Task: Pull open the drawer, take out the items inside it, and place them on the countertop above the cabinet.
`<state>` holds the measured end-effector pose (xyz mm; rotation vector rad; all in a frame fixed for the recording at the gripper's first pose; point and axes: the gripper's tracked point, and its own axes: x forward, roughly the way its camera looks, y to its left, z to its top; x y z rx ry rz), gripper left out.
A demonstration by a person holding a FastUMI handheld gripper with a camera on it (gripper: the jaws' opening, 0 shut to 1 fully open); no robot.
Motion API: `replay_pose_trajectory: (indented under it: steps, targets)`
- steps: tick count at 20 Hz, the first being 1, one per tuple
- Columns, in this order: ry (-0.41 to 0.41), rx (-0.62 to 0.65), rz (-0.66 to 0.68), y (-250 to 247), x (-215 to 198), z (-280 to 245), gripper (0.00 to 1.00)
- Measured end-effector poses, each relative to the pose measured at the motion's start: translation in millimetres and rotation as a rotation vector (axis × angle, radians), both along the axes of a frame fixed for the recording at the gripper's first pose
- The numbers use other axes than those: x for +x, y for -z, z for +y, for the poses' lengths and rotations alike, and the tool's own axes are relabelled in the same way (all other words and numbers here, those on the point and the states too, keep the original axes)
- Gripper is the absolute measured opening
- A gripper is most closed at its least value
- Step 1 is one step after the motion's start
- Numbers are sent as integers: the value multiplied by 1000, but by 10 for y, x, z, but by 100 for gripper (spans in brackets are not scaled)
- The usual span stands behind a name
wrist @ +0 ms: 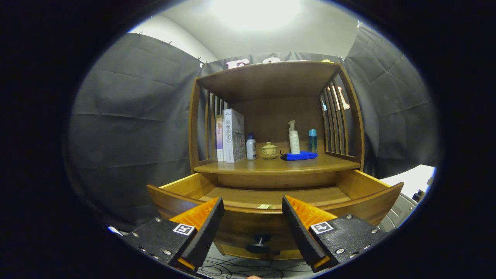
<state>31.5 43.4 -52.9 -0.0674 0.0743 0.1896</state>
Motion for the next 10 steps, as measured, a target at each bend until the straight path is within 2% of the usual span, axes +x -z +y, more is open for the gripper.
replay_pose_trajectory:
  steps: [3,10]
  targets:
    - [16,-10,49,-32,227,-18,93]
    - [40,-20,264,124,723,-50,93]
